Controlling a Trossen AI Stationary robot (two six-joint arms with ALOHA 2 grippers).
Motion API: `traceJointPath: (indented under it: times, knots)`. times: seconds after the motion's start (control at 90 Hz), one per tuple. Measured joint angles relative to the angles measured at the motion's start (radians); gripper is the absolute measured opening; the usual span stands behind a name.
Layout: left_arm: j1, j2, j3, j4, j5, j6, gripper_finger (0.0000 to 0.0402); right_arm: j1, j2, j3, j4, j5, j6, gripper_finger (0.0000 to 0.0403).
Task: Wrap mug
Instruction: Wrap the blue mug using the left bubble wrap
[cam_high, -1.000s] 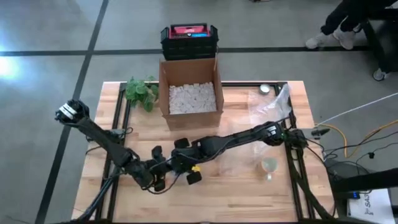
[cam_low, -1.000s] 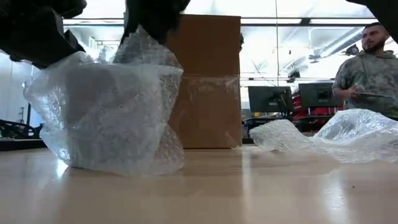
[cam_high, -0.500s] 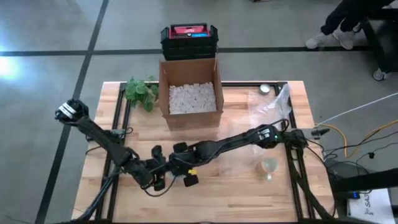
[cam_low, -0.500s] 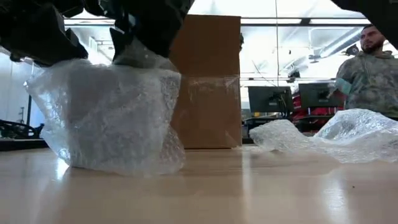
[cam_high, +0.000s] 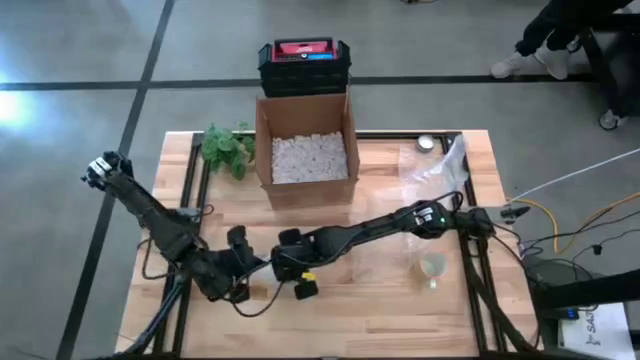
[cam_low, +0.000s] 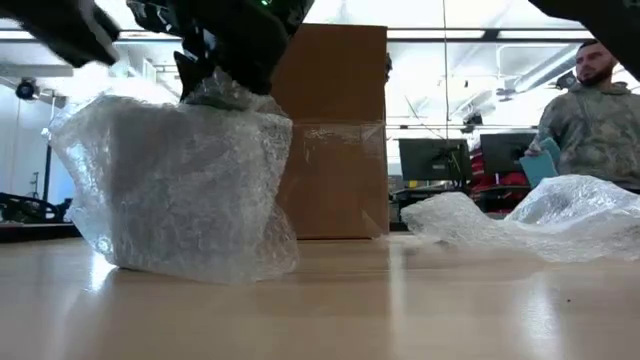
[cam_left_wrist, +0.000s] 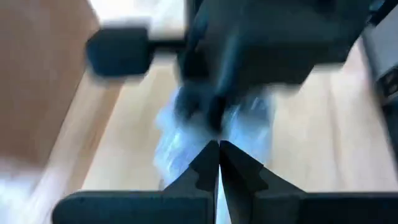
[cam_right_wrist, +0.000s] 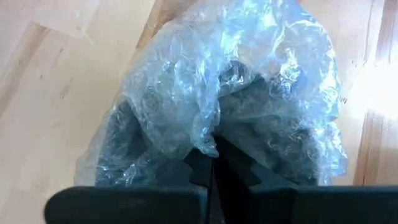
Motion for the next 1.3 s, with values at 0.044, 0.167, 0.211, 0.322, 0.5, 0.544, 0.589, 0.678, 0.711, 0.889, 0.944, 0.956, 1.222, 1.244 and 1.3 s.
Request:
traceJointPath:
  times: [0.044, 0.167, 0.211, 0.322, 0.5, 0.544, 0.589, 0.678, 0.711, 0.889, 0.944, 0.956, 1.222, 1.244, 1.3]
  knots:
    - [-0.013, -0.001, -0.001, -0.055, 0.023, -0.052, 0.0, 0.0, 0.0, 0.0, 0.0, 0.0, -0.002, 0.0]
    - [-0.07, -0.002, -0.048, -0.08, 0.078, -0.154, 0.0, 0.0, 0.0, -0.001, 0.0, 0.0, -0.009, 0.0]
    - [-0.091, -0.001, -0.079, -0.032, 0.086, -0.179, 0.0, 0.0, 0.0, -0.001, 0.0, 0.0, -0.01, 0.0]
    - [-0.133, 0.012, -0.161, 0.133, 0.083, -0.214, 0.0, 0.0, 0.0, -0.001, 0.0, 0.0, -0.01, 0.0]
    - [-0.133, 0.064, -0.263, 0.483, -0.008, -0.137, 0.0, 0.0, 0.0, -0.002, 0.017, 0.0, -0.01, 0.0]
    - [-0.125, 0.078, -0.271, 0.545, -0.045, -0.096, 0.0, 0.0, 0.0, -0.002, 0.019, 0.0, -0.01, 0.0]
    - [-0.114, 0.089, -0.272, 0.604, -0.075, -0.052, 0.0, 0.0, 0.0, -0.002, 0.019, 0.0, -0.01, 0.0]
    - [-0.085, 0.103, -0.259, 0.667, -0.103, 0.031, 0.0, 0.0, 0.0, -0.002, 0.02, 0.0, -0.01, 0.0]
    - [-0.073, 0.108, -0.249, 0.678, -0.103, 0.06, 0.0, 0.0, 0.0, -0.002, 0.021, 0.0, -0.01, 0.0]
    - [-0.026, 0.111, -0.185, 0.679, -0.103, 0.192, 0.0, 0.0, 0.001, -0.002, 0.024, 0.0, -0.018, 0.0]
    - [-0.014, 0.111, -0.174, 0.677, -0.103, 0.221, 0.0, 0.0, 0.001, -0.002, 0.025, 0.0, -0.019, 0.0]
    - [-0.011, 0.111, -0.174, 0.678, -0.103, 0.224, 0.0, 0.0, 0.001, -0.002, 0.025, 0.0, -0.019, 0.0]
    - [0.055, 0.174, -0.227, 0.721, -0.06, 0.218, 0.0, 0.0, -0.003, -0.003, 0.024, 0.001, -0.037, 0.0]
    - [0.059, 0.182, -0.227, 0.732, -0.053, 0.218, 0.0, 0.0, -0.006, -0.004, 0.021, 0.001, -0.039, 0.0]
    - [0.062, 0.201, -0.227, 0.756, -0.047, 0.222, 0.0, 0.002, -0.017, -0.005, 0.009, 0.001, -0.04, 0.0]
